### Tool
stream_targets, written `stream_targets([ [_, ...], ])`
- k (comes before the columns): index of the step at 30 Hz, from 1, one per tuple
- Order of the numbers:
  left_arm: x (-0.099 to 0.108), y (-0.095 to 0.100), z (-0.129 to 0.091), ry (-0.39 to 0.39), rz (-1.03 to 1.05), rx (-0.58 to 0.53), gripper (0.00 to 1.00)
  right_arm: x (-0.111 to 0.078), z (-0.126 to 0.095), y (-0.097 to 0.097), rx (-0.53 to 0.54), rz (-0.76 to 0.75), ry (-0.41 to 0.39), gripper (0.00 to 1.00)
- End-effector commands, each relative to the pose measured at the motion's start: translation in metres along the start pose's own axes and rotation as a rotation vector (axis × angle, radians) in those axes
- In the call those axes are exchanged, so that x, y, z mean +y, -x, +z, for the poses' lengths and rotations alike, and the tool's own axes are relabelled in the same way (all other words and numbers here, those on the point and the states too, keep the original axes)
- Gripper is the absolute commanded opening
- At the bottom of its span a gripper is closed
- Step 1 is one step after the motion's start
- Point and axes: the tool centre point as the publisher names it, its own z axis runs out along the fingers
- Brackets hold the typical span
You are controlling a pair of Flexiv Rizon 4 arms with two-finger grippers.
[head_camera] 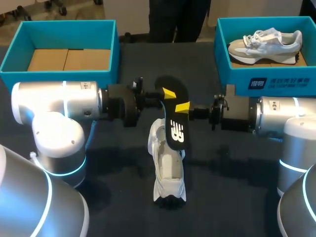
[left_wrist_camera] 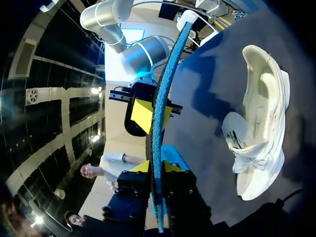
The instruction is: Take the shoe out of the shoebox, open the shoe tongue, remove and reinsert the insole, then place the shoe into the shoebox
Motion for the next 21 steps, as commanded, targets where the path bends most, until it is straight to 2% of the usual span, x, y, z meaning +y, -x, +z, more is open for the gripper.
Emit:
stream_targets([
  [1, -0.001, 0.000, 0.002, 0.005, 0.025, -0.017, 0.00, -0.001, 0.002, 0.000, -0.004, 0.000, 0.001, 0.00],
  [9, -0.001, 0.001, 0.001, -0.006, 0.069, -0.019, 0.00, -0.001, 0.002, 0.000, -0.004, 0.000, 0.001, 0.00],
  [10, -0.001, 0.001, 0.001, -0.007, 0.076, -0.021, 0.00, -0.001, 0.002, 0.000, -0.002, 0.002, 0.000, 0.23],
  [11, -0.001, 0.001, 0.001, -0.007, 0.078, -0.021, 0.00, 0.000, 0.001, 0.000, -0.002, 0.002, -0.001, 0.35],
  [12, -0.002, 0.002, 0.000, -0.008, 0.089, -0.023, 0.00, 0.000, 0.001, 0.001, 0.005, -0.003, -0.003, 1.00],
  [21, -0.002, 0.006, -0.007, -0.012, 0.139, -0.037, 0.00, 0.002, -0.016, 0.006, 0.029, -0.041, -0.010, 1.00],
])
